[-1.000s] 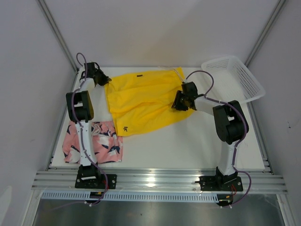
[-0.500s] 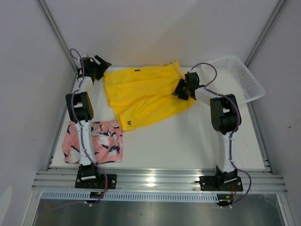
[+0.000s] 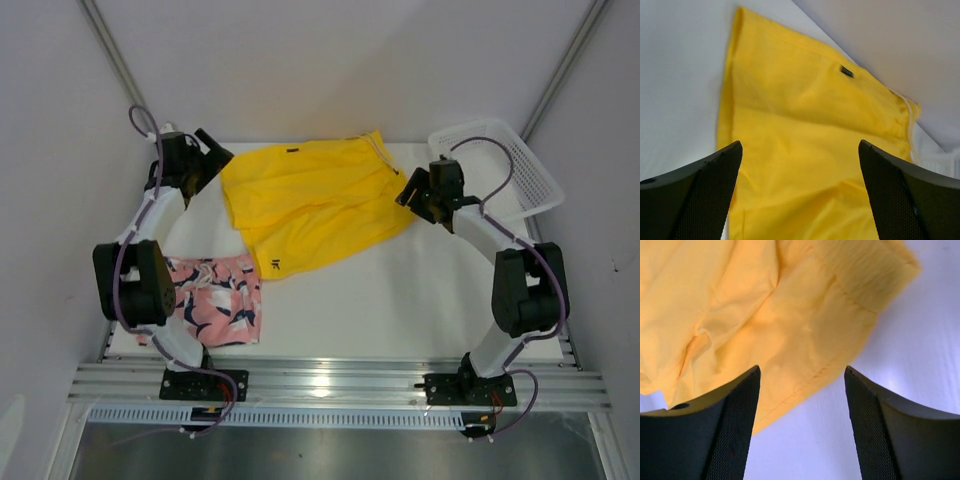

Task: Fold and stack the shorts

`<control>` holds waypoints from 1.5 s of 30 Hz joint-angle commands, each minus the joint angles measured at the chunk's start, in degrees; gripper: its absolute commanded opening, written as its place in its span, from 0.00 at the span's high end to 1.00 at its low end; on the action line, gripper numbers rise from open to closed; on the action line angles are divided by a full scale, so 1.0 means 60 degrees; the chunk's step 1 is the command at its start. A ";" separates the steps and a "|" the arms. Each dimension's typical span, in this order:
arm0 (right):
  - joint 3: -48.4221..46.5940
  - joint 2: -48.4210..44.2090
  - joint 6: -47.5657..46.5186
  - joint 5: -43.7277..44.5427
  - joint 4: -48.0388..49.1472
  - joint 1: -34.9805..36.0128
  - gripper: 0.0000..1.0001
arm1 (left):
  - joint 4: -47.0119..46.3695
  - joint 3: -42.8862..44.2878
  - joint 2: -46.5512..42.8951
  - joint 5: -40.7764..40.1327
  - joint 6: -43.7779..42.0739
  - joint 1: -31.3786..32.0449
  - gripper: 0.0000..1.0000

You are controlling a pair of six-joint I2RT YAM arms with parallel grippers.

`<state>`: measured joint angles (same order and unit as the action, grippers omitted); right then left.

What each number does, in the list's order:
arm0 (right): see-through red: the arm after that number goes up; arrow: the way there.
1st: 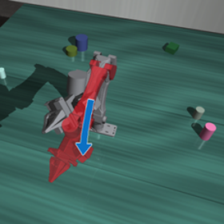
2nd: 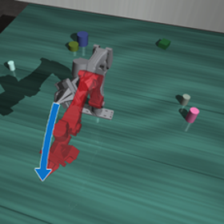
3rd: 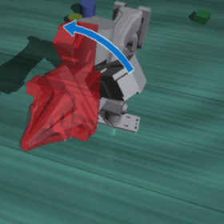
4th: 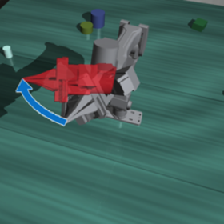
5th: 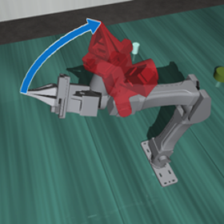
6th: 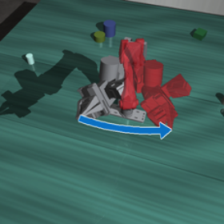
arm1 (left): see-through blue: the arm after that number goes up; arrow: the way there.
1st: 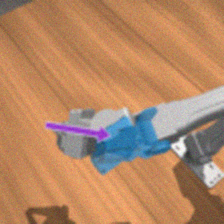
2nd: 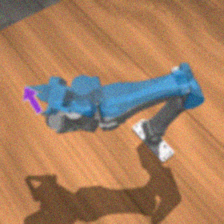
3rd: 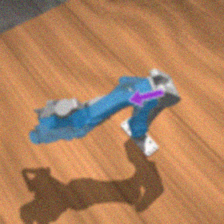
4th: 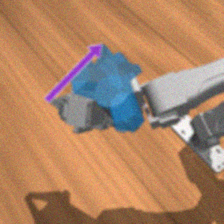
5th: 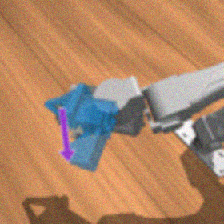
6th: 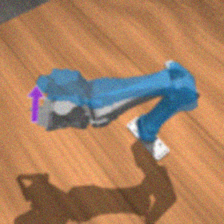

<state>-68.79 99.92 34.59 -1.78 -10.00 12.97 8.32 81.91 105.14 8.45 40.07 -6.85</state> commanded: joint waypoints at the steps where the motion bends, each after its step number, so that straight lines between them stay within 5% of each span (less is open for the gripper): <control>1: 0.0813 -0.0715 0.0445 0.1103 0.0332 -0.0475 0.30 | -0.0155 -0.1881 -0.2329 -0.0968 -0.0263 0.0892 0.01; 5: 0.1285 -0.0614 0.1046 0.1103 0.1005 -0.0917 0.30 | -0.0433 -0.4646 -0.4278 -0.1770 0.0161 0.1755 0.01; 12: 0.1007 0.0587 0.1515 0.1322 0.1593 -0.0961 0.30 | -0.1109 -0.7263 -0.6683 -0.2156 0.1113 0.2797 0.01; 26: 0.0992 0.1965 0.2306 0.1278 0.3614 -0.0756 0.34 | -0.1034 -0.9094 -0.8090 -0.2344 0.1960 0.3822 0.01; 33: 0.1270 0.1702 0.2380 0.1541 0.4010 -0.0624 0.39 | -0.1342 -0.9711 -0.8368 -0.3559 0.3295 0.5402 0.03; 45: 0.2222 0.0984 0.2394 0.1806 0.4815 -0.0551 0.27 | -0.1020 -0.9257 -0.7842 -0.3986 0.3853 0.6108 0.01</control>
<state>-57.01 108.42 48.49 7.31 16.16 9.56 3.53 23.90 56.97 -13.72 61.06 28.58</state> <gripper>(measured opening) 0.730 0.990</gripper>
